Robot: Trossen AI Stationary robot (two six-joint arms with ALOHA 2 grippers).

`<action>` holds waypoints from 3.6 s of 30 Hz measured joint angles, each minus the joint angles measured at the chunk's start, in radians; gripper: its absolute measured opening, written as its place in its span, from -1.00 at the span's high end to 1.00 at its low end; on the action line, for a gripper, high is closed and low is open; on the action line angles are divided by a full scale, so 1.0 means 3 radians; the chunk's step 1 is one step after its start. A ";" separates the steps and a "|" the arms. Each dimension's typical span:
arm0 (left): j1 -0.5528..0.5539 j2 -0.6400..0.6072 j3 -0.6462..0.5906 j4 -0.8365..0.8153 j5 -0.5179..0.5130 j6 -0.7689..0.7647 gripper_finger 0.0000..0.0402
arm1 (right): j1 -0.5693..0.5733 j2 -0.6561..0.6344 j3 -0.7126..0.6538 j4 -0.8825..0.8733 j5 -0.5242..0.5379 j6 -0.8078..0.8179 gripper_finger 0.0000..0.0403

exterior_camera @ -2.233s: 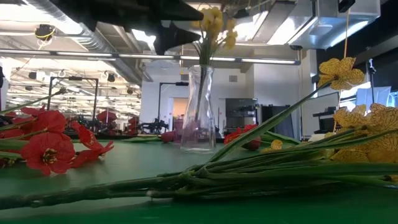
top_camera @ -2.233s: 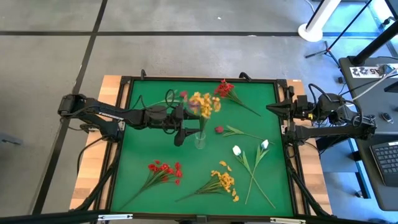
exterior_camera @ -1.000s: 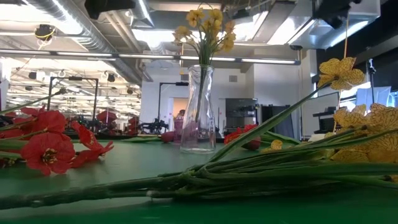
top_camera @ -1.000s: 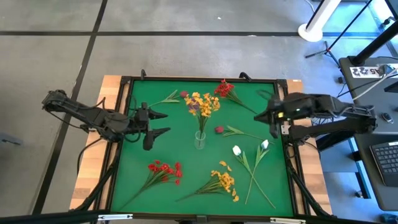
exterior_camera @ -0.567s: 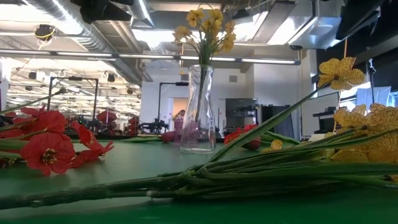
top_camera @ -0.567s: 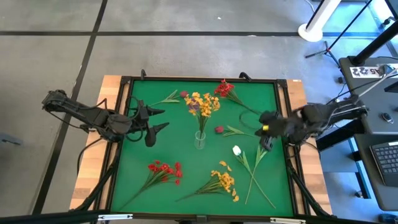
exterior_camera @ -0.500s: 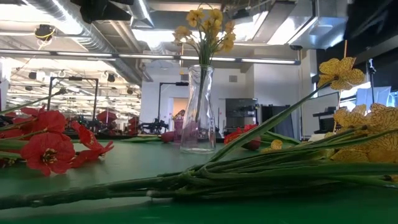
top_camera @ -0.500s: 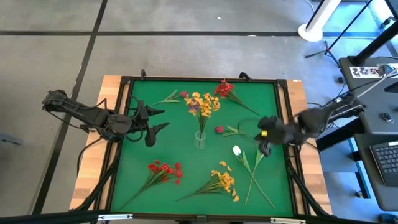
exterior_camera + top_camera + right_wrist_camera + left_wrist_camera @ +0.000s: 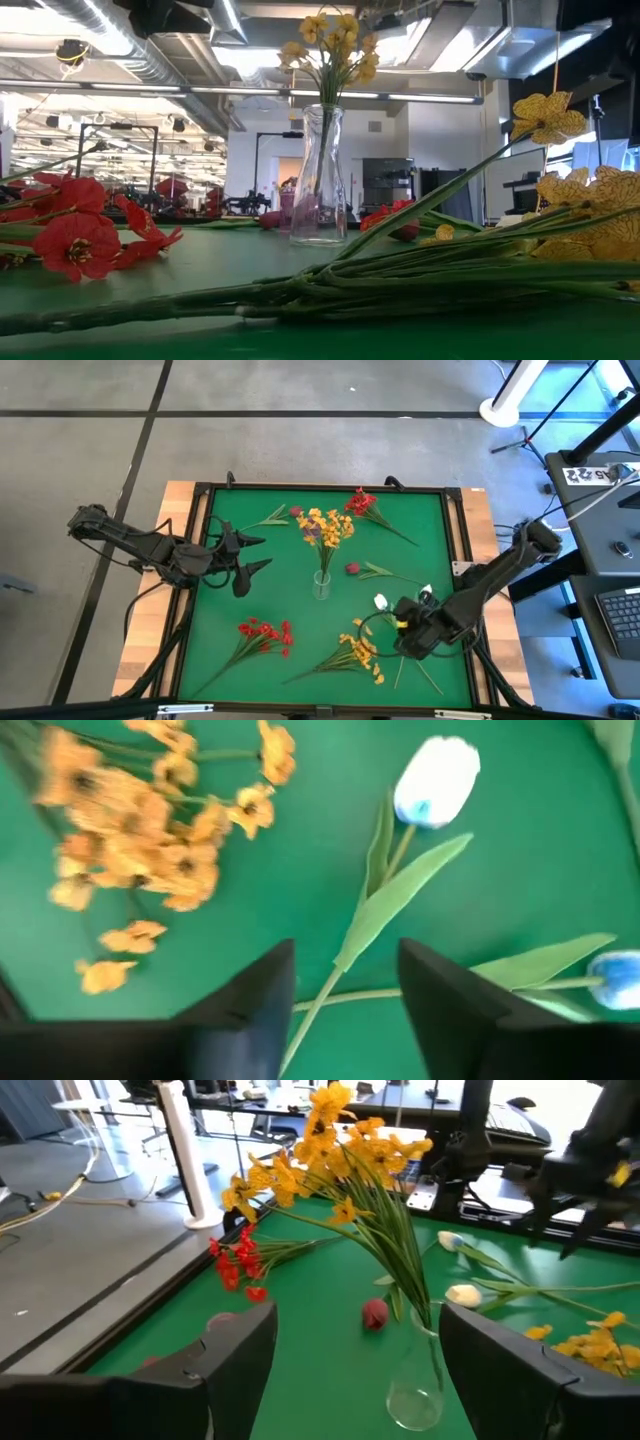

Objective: Sort flowers into vase by color
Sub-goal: Put the left white flower into the transparent vase

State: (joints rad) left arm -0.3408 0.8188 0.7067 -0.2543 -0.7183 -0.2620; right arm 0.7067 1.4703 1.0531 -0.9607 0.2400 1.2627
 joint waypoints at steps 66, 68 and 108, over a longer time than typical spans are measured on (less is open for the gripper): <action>-0.0723 -0.1312 -0.1337 0.1097 0.0070 0.0091 -0.35 | 0.0000 0.0364 -0.0332 0.0635 0.0326 0.0519 0.92; -0.0707 -0.1312 -0.1349 0.1096 0.0069 0.0085 -0.35 | 0.0001 0.0216 -0.0332 0.0635 0.0460 0.0515 0.94; -0.0486 -0.1312 -0.1349 0.1045 0.0082 -0.0002 -0.35 | -0.1397 0.0076 -0.0320 0.6353 0.0619 -0.4962 0.96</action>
State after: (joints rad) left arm -0.4866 0.4252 0.3019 0.0593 -0.6935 -0.2626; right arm 0.2876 1.4931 0.9569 0.9451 0.4255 -0.2258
